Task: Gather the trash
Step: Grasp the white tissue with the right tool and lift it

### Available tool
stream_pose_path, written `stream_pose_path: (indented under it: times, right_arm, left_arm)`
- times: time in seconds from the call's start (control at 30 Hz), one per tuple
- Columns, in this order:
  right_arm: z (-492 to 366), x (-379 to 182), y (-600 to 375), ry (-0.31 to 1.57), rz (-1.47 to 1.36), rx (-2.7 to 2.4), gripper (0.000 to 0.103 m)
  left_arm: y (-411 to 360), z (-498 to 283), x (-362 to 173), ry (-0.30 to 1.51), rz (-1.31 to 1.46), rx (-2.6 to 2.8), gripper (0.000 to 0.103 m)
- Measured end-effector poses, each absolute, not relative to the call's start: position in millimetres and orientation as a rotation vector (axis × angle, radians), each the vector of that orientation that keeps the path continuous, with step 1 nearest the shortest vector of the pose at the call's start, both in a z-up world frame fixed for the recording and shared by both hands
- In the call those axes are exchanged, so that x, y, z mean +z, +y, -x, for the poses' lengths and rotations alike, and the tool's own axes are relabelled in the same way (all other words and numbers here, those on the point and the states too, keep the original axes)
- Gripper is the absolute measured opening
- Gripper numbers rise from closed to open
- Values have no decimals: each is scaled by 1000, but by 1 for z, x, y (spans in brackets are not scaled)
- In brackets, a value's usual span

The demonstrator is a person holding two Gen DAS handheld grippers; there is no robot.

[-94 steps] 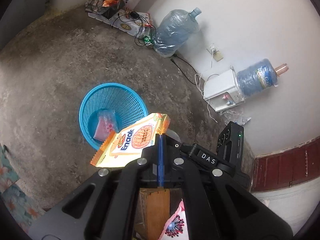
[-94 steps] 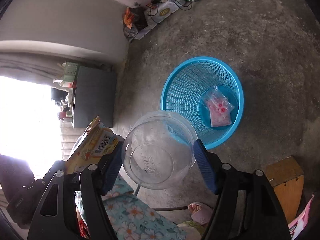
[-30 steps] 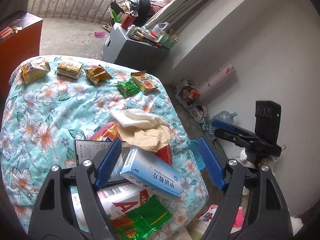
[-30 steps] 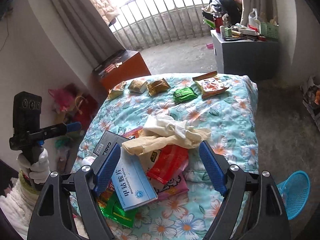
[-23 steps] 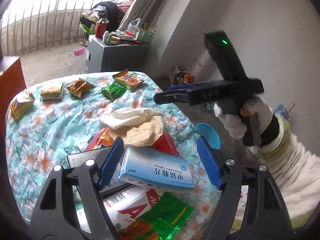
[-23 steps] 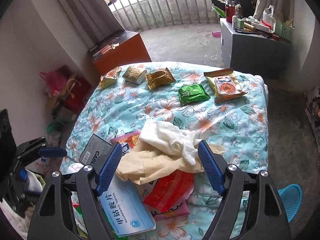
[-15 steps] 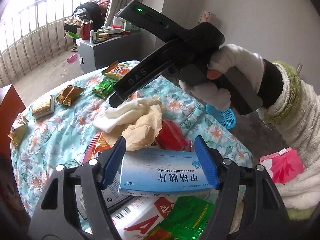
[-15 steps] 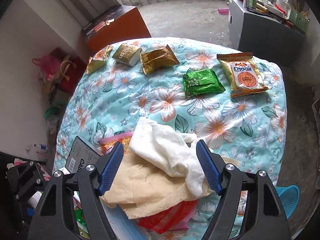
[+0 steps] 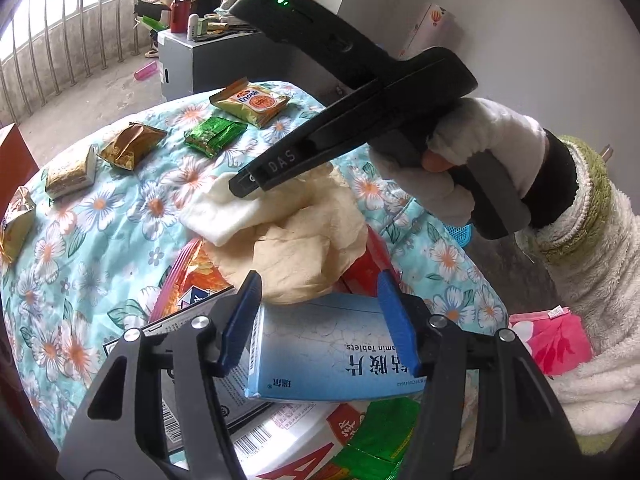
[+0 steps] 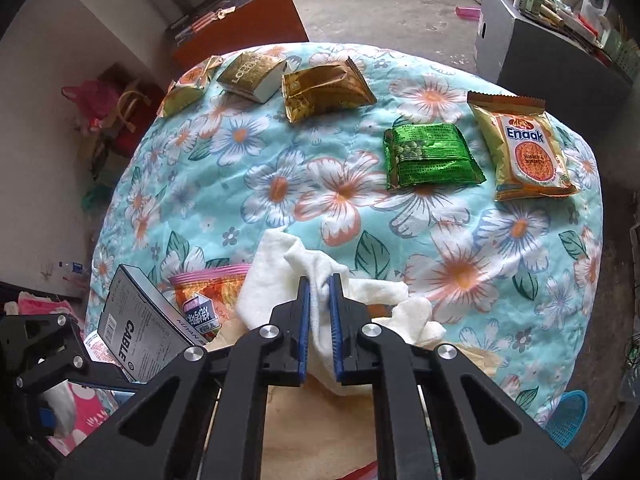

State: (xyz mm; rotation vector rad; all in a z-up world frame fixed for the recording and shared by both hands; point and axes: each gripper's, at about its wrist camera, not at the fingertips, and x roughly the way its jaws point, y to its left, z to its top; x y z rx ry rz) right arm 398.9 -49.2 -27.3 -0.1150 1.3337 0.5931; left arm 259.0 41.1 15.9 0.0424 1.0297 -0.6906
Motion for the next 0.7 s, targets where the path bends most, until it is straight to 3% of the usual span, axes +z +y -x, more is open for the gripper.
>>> stream_pose_path:
  times: [0.43, 0.7]
  right_arm:
    - [-361, 57, -162, 915, -387, 531, 7]
    - [-310, 60, -241, 796, -609, 485, 7]
  left_arm:
    - [25, -275, 14, 1069, -63, -635, 58]
    - [14, -294, 14, 1129, -17, -626, 58]
